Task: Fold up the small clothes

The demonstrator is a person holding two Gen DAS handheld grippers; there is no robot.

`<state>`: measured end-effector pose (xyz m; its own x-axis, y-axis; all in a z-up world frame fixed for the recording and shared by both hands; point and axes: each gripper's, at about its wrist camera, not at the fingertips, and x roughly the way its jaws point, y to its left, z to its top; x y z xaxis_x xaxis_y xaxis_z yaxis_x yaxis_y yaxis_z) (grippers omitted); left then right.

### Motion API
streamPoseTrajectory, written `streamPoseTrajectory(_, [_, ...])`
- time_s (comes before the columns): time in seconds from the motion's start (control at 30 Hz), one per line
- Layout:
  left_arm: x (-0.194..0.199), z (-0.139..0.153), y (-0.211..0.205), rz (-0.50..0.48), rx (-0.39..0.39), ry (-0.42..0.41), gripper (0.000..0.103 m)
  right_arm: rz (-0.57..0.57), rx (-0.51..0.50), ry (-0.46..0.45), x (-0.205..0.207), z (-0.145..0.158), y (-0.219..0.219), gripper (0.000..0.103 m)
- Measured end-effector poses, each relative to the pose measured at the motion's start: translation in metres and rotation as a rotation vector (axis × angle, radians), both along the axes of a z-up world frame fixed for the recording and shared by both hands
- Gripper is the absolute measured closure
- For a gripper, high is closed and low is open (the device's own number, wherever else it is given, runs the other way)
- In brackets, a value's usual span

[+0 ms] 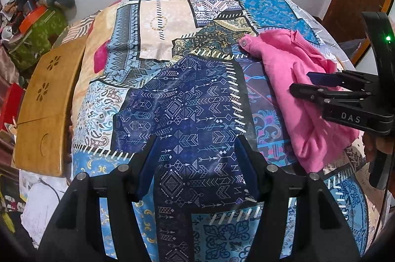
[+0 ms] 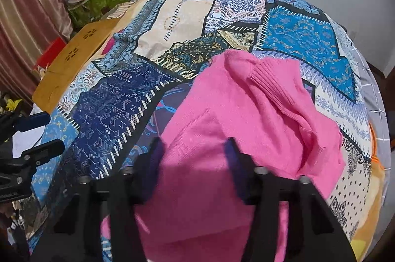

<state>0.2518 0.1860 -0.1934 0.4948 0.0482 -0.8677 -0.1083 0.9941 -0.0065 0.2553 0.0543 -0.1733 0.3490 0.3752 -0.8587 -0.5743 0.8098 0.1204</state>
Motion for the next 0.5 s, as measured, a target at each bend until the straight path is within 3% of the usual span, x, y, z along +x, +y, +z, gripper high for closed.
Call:
streamPoseTrajectory(0.03, [0.000, 0.001, -0.001, 0.005, 0.000, 0.000, 0.042, 0.000, 0.006, 0.003, 0.000, 0.001, -0.003, 0.080])
streamPoseTrajectory(0.1, [-0.002, 0.002, -0.002, 0.013, 0.000, 0.002, 0.042, -0.001, 0.028, 0.017, 0.001, 0.003, -0.008, 0.096])
streamPoseTrajectory(0.5, [0.001, 0.021, -0.041, -0.007, 0.047, -0.001, 0.042, 0.021, 0.129, -0.035, -0.028, 0.046, -0.063, 0.099])
